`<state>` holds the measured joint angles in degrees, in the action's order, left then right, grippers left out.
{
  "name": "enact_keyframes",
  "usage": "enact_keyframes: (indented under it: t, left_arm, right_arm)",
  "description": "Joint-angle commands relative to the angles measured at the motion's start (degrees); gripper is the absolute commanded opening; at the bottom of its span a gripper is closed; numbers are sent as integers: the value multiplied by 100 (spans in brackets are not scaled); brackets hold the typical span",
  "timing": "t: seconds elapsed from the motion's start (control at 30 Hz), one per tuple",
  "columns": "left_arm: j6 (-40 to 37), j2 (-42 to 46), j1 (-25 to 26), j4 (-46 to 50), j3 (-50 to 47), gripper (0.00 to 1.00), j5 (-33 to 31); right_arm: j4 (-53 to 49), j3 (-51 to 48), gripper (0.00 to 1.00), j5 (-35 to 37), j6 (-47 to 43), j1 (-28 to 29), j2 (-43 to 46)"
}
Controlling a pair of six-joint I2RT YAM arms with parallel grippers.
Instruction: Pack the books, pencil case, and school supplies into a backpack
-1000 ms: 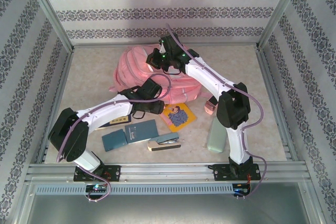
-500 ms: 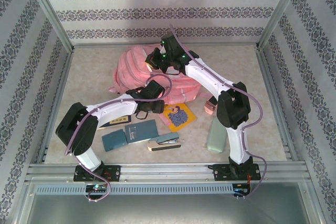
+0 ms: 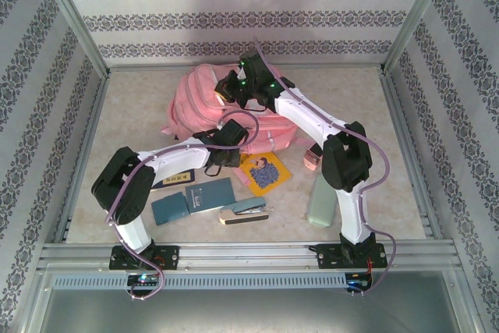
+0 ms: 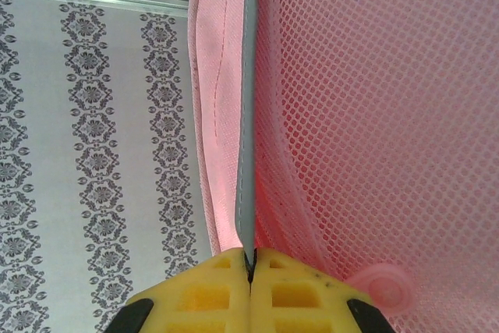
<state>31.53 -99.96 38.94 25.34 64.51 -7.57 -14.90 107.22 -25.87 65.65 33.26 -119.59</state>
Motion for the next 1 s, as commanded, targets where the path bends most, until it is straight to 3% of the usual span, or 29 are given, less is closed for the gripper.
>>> enact_keyframes:
  t: [0.0,0.4,0.7,0.97]
  left_arm:
    - [-186,-76,-18,13,194,24,-211]
    - [-528,119,-76,234,137,1,-507]
    - [-741,422,-267,447,16,0,-546]
    - [-843,732,-482,597,-77,0,-438]
  right_arm:
    - [532,-24,0,-395,-16,89,166]
    - [-96,-64,0,-315,-977,1,174]
    - [-1374,487,0,-131,-2376,-60,-59]
    - [-2008,816,0,77,-3088,-74,-206]
